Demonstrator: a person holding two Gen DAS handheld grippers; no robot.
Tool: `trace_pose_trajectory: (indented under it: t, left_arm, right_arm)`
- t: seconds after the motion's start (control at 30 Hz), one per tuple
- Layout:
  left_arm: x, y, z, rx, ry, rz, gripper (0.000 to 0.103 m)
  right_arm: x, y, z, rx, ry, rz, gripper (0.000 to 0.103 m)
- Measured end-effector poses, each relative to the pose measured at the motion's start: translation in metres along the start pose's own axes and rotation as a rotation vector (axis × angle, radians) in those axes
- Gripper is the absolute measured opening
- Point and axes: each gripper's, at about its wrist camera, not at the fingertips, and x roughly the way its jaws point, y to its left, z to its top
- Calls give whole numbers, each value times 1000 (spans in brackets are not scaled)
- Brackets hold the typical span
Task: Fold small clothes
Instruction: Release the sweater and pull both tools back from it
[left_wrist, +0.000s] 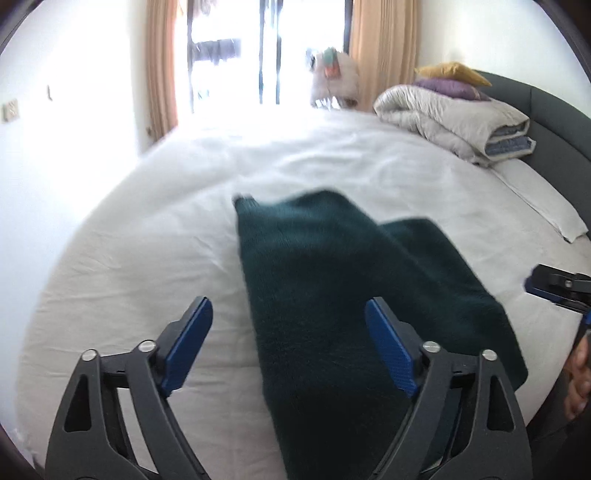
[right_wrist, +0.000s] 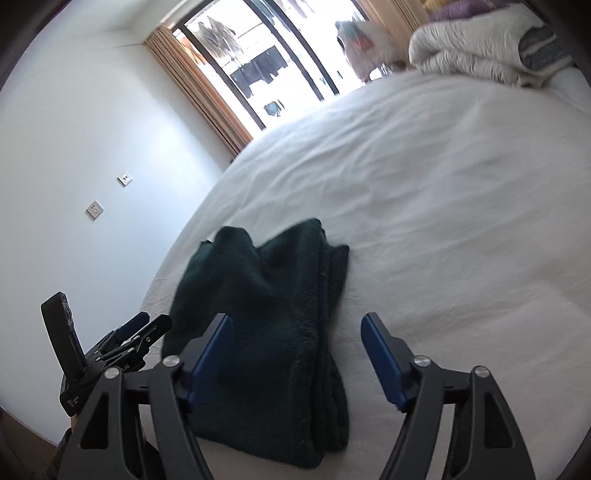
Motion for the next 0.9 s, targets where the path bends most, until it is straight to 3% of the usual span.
trace_pose_trajectory:
  t: [0.03,0.13,0.3,0.4,0.5,0.6,0.77,0.9]
  left_arm:
    - [-11,-2,1,7,-31,26,97]
    - [-49,-11,6,41,-162,110,102]
    - [-107,-26,8,74,-343,221,103]
    - [-134,-28,10,66,-394,215,103]
    - [-157,-32,6,76,-412,257,103]
    - [-176,-35,7,105,-409,242,103]
    - [-197,-23,5,13,-348,173,103]
    - [-200,-19,-5,-17,-288,132,103]
  right_arm:
    - [-6,6,0,-14,-14,-8,78]
    - [-24,19,-3,-52,-59,-21,82]
    - [-52,49,-12,-172,-177,-97,100]
    - [-71,65,-19,-252,-284,-136,103]
    - [-92,79,-22,-314,-397,-163,103]
    - [-111,93,-23,-376,-479,-192,103]
    - [-132,106,-16,-399,-492,-204,103]
    - [-139,113,-13,-414,-428,-165,103]
